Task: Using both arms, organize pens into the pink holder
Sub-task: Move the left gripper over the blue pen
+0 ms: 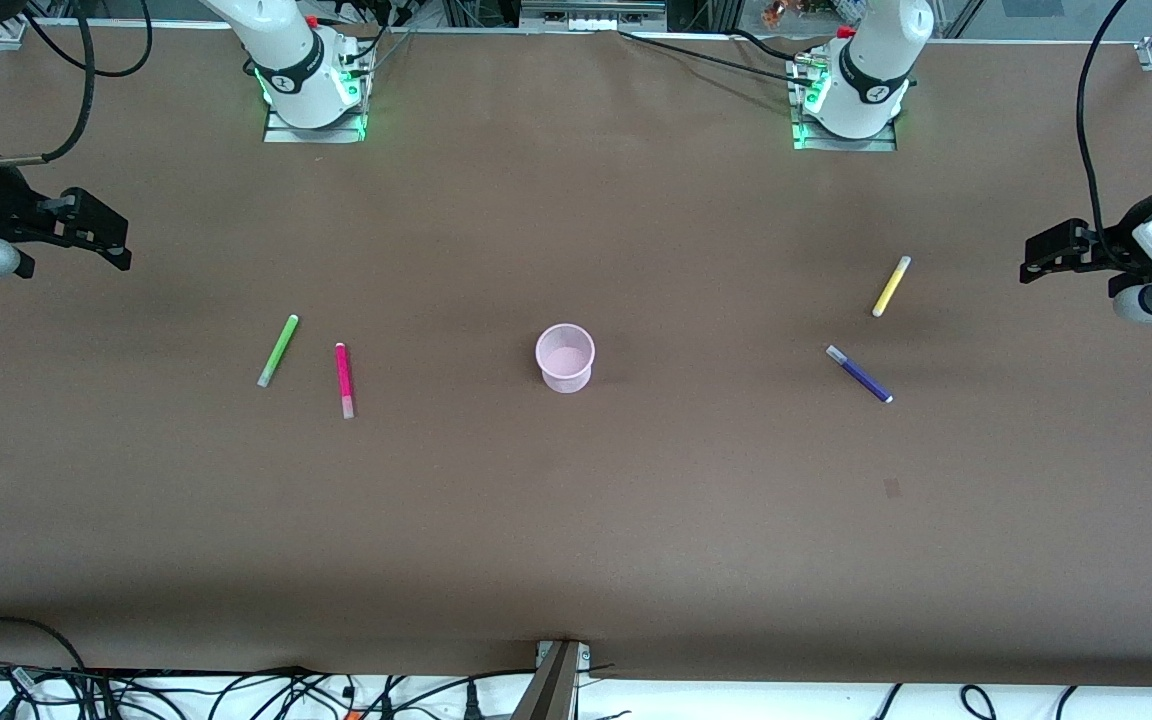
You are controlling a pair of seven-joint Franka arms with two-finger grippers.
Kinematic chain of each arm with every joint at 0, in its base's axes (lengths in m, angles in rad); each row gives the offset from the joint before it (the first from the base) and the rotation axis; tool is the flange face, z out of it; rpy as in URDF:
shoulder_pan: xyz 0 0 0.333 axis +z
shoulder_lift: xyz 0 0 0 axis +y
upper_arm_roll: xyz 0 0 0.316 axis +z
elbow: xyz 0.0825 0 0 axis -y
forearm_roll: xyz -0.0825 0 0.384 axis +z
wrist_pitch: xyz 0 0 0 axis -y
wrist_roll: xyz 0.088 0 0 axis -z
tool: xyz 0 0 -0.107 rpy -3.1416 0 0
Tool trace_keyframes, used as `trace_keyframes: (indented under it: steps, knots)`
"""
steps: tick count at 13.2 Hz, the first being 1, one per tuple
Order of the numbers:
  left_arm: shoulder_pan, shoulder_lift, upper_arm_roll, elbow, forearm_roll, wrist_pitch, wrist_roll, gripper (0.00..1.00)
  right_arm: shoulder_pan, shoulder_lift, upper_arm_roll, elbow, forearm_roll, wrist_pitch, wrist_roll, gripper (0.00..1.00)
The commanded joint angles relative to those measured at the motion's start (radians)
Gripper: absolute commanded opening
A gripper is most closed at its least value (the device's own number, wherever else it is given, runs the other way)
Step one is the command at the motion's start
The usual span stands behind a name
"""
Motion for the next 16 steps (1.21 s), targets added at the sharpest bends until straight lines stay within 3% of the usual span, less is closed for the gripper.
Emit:
trace_keyframes:
  steps: [1, 5, 11, 16]
  knots:
    - [-0.006, -0.003, -0.001, 0.003, 0.021, -0.011, 0.020, 1.00, -0.007, -0.002, 0.010, 0.008, 0.000, -0.002, 0.002, 1.00]
    - [-0.006, 0.006, 0.001, 0.004, 0.013, -0.011, 0.022, 1.00, -0.009, 0.004, 0.006, 0.006, 0.058, -0.016, 0.007, 1.00]
    - [-0.006, 0.092, 0.001, -0.006, 0.016, 0.000, -0.021, 1.00, -0.009, -0.002, 0.004, 0.006, 0.062, -0.091, 0.009, 1.00]
    - [-0.003, 0.217, 0.001, -0.034, 0.008, 0.119, -0.281, 1.00, -0.015, 0.001, -0.013, 0.005, 0.062, -0.128, 0.010, 1.00]
